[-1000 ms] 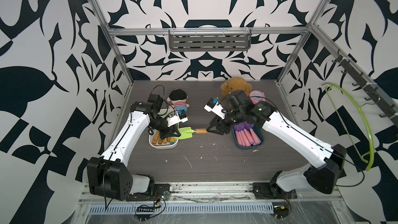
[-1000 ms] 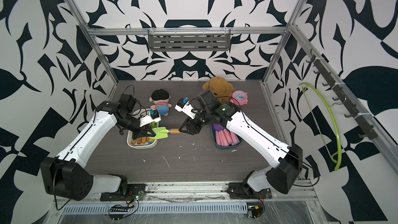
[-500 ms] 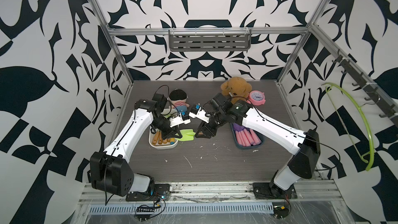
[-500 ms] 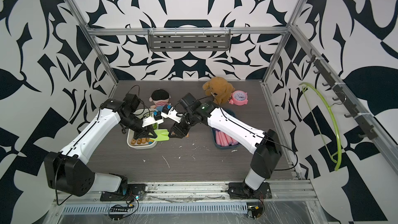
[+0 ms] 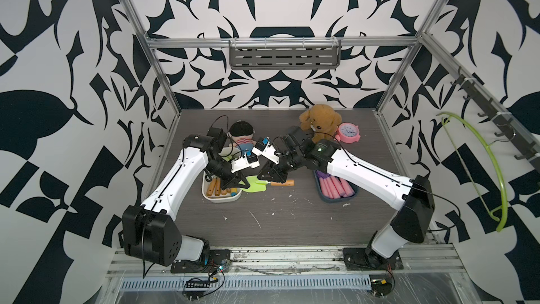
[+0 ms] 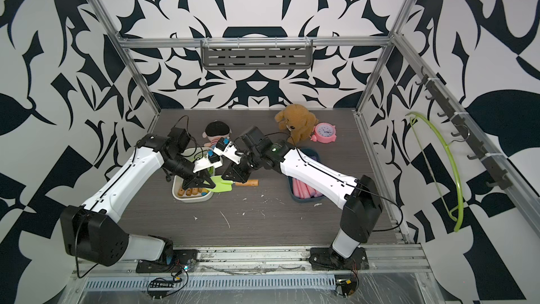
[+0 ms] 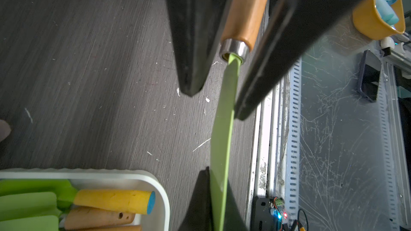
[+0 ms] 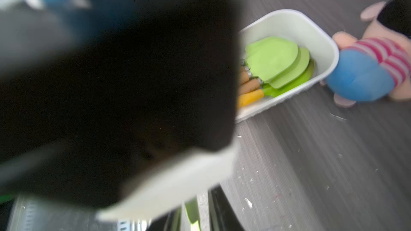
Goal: Sort the small shovels by color and place them into the storage box
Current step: Adjust the shovel.
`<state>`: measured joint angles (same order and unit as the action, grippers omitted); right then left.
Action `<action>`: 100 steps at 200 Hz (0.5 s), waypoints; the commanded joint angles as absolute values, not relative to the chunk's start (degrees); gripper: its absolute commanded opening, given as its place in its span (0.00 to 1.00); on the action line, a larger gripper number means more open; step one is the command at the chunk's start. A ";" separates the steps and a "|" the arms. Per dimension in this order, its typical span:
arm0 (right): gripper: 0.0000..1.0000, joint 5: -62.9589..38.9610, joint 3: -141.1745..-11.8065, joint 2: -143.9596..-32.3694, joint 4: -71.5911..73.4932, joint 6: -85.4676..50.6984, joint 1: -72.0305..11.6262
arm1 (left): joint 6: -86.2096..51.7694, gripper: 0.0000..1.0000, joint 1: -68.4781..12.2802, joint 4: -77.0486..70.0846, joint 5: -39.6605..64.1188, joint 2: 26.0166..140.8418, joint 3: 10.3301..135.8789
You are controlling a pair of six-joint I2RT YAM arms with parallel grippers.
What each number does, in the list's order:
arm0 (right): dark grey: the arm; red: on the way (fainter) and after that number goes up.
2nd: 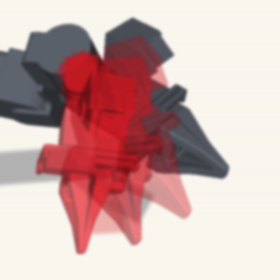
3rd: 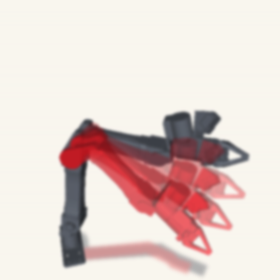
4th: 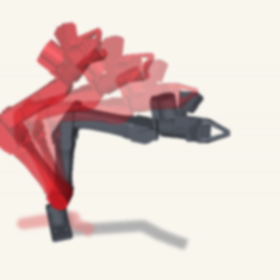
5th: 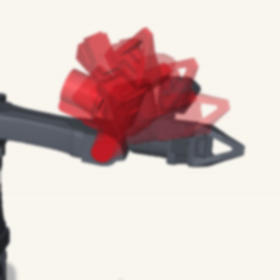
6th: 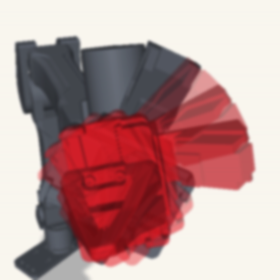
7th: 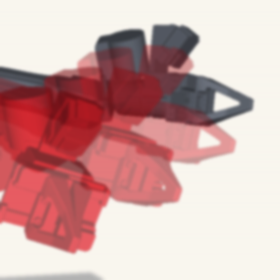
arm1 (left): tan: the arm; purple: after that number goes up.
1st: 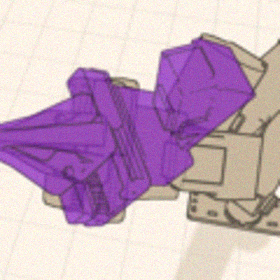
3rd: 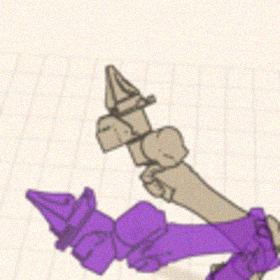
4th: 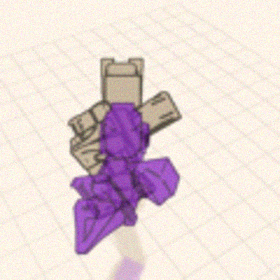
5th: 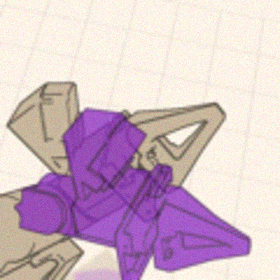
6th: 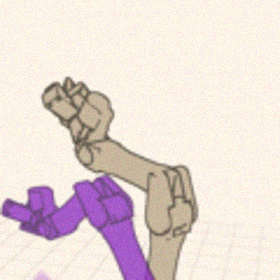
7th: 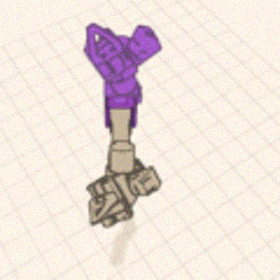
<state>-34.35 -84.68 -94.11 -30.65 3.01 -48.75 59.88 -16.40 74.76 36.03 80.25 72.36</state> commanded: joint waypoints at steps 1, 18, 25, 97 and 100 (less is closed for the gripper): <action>0.11 -34.79 -84.01 -91.98 -28.75 3.42 -48.88 | 60.58 0.00 -16.61 76.92 40.86 80.08 74.55; 0.00 -35.39 -84.01 -91.86 -29.33 3.92 -48.93 | 60.21 0.00 -16.52 76.99 41.20 79.99 74.88; 0.00 -35.42 -84.14 -91.88 -29.96 4.27 -48.87 | 59.99 0.00 -16.44 76.99 41.36 79.98 74.95; 0.00 -26.80 -74.02 -82.15 -16.44 -3.07 -46.83 | 45.53 0.64 -9.06 66.75 53.74 77.59 74.12; 0.00 -26.12 -73.07 -81.50 -15.00 -3.90 -46.80 | 43.73 0.66 -8.45 65.43 54.63 77.48 73.93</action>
